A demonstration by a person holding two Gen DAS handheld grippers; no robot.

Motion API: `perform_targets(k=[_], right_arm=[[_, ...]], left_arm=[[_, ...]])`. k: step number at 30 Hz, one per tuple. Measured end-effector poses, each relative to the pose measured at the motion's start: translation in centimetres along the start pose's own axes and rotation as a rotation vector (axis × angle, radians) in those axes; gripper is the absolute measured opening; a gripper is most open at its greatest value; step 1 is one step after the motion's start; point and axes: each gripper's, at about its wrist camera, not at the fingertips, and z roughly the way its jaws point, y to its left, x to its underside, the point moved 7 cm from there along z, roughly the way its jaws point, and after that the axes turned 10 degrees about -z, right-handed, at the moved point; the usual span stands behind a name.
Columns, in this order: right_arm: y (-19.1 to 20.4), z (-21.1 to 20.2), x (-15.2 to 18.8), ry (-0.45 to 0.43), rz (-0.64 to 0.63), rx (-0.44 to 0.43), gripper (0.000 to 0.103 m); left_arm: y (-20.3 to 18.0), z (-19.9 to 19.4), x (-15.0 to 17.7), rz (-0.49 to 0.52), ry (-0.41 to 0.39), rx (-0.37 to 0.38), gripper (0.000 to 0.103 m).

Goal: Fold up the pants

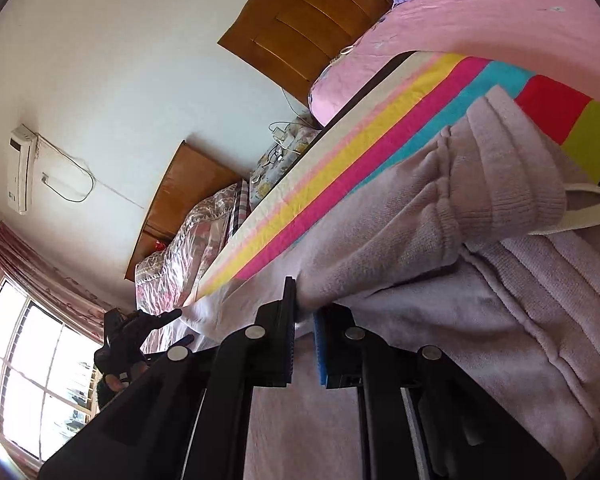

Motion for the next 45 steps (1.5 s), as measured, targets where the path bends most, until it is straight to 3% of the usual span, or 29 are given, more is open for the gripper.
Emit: perform_targets(k=[3, 5, 7, 12, 15, 18, 22, 25, 29, 31, 33, 35, 37, 39, 40, 41, 42, 43, 45], right_arm=[[-0.1, -0.2, -0.2, 0.001, -0.017, -0.002, 0.011], [-0.2, -0.1, -0.6, 0.006, -0.017, -0.006, 0.011], [0.0, -0.1, -1.0, 0.014, -0.023, -0.016, 0.011], [0.8, -2.3, -3.2, -0.006, -0.023, -0.057, 0.011], [1.8, -5.9, -3.5, -0.025, -0.065, -0.116, 0.011], [2.1, -10.4, -0.9, 0.005, -0.149, -0.132, 0.011], [-0.8, -13.5, 5.8, 0.108, -0.191, -0.061, 0.011], [-3.8, -13.2, 10.3, 0.177, -0.159, 0.029, 0.011], [-5.6, -12.9, 12.5, 0.182, -0.102, 0.082, 0.011], [-6.1, -12.8, 12.6, 0.179, -0.079, 0.092, 0.018], [-6.5, -13.3, 12.4, 0.156, -0.057, 0.101, 0.026], [-7.4, -14.1, 11.7, 0.127, -0.025, 0.11, 0.034], [-8.6, -15.1, 11.1, 0.095, -0.001, 0.127, 0.035], [-9.4, -15.6, 10.7, 0.072, 0.023, 0.124, 0.035], [-9.8, -15.7, 10.4, 0.061, 0.033, 0.129, 0.034], [-10.1, -15.6, 10.2, 0.055, 0.04, 0.131, 0.034], [-10.3, -15.5, 9.9, 0.053, 0.042, 0.133, 0.032], [-10.4, -15.3, 9.8, 0.059, 0.029, 0.154, 0.02], [-9.9, -15.3, 9.1, 0.052, -0.036, 0.216, 0.016]], left_arm=[[0.1, 1.5, -1.9, -0.017, -0.009, 0.012, 0.039], [0.2, 1.7, -2.6, 0.007, -0.04, 0.001, 0.012], [0.1, 0.7, -2.9, 0.039, -0.067, 0.024, 0.008], [-2.9, -8.5, 0.1, 0.197, -0.213, 0.131, 0.007], [-3.8, -14.9, 6.0, 0.378, -0.295, 0.115, 0.007], [-0.8, -18.6, 12.7, 0.44, -0.282, 0.136, 0.008], [6.3, -16.8, 20.4, 0.455, -0.201, 0.04, 0.009], [11.3, -13.8, 23.5, 0.37, -0.144, 0.007, 0.009], [12.9, -12.9, 23.8, 0.297, -0.141, 0.028, 0.01], [13.1, -13.2, 23.3, 0.273, -0.13, 0.055, 0.015], [13.2, -13.6, 22.5, 0.255, -0.138, 0.073, 0.03], [13.5, -13.7, 21.6, 0.219, -0.147, 0.089, 0.051], [13.6, -13.7, 20.9, 0.16, -0.14, 0.119, 0.055], [13.9, -13.4, 20.2, 0.122, -0.132, 0.126, 0.053], [14.1, -13.4, 19.9, 0.111, -0.133, 0.117, 0.046], [14.4, -13.3, 19.7, 0.109, -0.132, 0.108, 0.021], [14.4, -13.4, 19.6, 0.123, -0.133, 0.096, 0.013], [14.3, -13.6, 19.5, 0.149, -0.146, 0.082, 0.008], [13.2, -15.1, 19.4, 0.2, -0.203, 0.055, 0.005]])
